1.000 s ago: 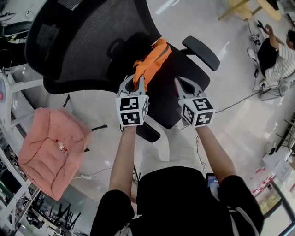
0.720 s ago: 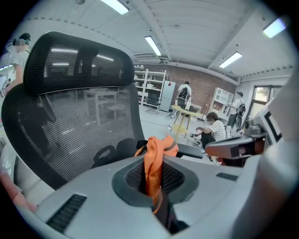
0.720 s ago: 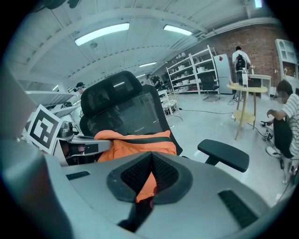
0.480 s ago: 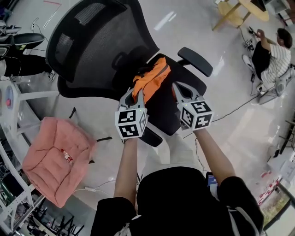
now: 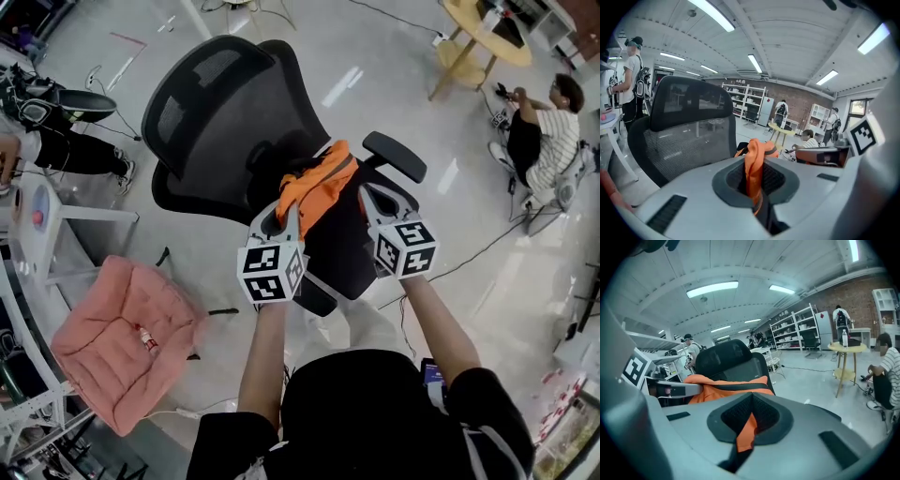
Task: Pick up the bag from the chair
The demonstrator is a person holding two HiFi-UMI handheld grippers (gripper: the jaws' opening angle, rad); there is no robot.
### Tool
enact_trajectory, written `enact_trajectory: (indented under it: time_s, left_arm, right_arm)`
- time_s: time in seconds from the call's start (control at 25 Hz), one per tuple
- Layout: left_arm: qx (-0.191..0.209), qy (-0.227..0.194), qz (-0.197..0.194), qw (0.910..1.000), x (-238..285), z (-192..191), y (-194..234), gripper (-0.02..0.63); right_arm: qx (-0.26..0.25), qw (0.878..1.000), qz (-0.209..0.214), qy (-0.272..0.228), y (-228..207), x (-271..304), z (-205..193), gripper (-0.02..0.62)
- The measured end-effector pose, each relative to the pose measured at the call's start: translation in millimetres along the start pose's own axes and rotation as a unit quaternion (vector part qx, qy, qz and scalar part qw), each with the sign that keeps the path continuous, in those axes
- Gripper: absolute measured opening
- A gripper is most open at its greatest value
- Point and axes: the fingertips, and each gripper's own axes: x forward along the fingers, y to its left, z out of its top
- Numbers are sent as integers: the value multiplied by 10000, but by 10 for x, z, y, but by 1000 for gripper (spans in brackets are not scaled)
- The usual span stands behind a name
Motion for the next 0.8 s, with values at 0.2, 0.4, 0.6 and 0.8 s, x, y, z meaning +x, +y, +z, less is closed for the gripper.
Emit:
enact_trajectory:
  time_s: [0.2,0.4,0.6,0.8]
  left_arm:
    - [52,-284,-36,9996,-338,242,-96,18]
    - [137,-536,8,9985,-672,385,-185,18]
    - [174,-722,0,9972,-1016,416,-235,18]
    - [232,-896,-27,9957,-1401,523,-273,18]
  right_arm:
    - [-77,9994,73,-340,190,-230,269,2]
    - [36,9976,230,-656,394,-484,482,2]
    - [4,9960,297,-844,616,-719,549,2]
    - [-73,9944,377,-988,885,-972,656,2]
